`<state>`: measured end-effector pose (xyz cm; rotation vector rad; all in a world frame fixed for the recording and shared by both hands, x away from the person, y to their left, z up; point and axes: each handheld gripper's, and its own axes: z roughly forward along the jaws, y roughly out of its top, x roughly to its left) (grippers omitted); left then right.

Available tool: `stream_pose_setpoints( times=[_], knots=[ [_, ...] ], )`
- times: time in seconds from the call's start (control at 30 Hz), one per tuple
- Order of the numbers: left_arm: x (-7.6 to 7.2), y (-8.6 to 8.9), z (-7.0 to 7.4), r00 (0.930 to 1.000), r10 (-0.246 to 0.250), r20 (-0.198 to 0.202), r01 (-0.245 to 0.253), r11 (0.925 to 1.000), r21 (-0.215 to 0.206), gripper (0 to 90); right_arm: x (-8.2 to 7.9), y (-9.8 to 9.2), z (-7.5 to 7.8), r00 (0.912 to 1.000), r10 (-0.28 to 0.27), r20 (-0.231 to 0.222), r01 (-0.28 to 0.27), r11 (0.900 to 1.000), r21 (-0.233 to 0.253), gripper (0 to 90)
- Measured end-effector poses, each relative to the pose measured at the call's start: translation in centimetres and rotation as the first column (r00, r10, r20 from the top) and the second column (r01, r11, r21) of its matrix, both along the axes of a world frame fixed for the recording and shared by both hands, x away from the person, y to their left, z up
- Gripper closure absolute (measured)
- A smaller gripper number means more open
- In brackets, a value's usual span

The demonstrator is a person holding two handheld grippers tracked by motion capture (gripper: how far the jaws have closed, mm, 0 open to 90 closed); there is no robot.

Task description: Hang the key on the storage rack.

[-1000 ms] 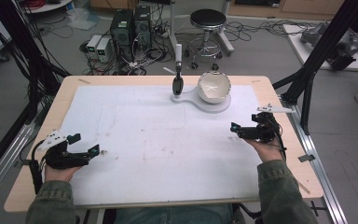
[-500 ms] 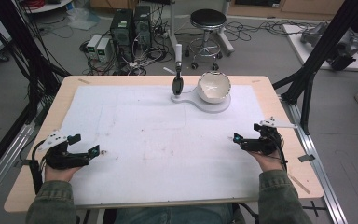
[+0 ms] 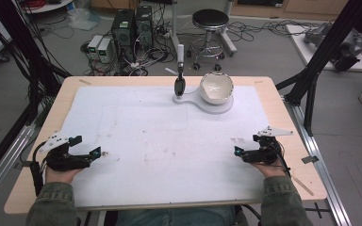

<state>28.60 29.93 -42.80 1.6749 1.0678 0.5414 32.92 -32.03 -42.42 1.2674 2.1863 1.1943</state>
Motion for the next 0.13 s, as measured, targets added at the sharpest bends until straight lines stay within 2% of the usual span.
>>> stream_pose_setpoints(
  times=[0.13],
  knots=[
    [0.03,-0.05,-0.02,1.0000,0.000,0.000,0.000,1.0000,0.000,4.4,0.15,-0.20,-0.03,1.0000,-0.005,-0.002,0.005,1.000,0.004,0.5]
  ],
)
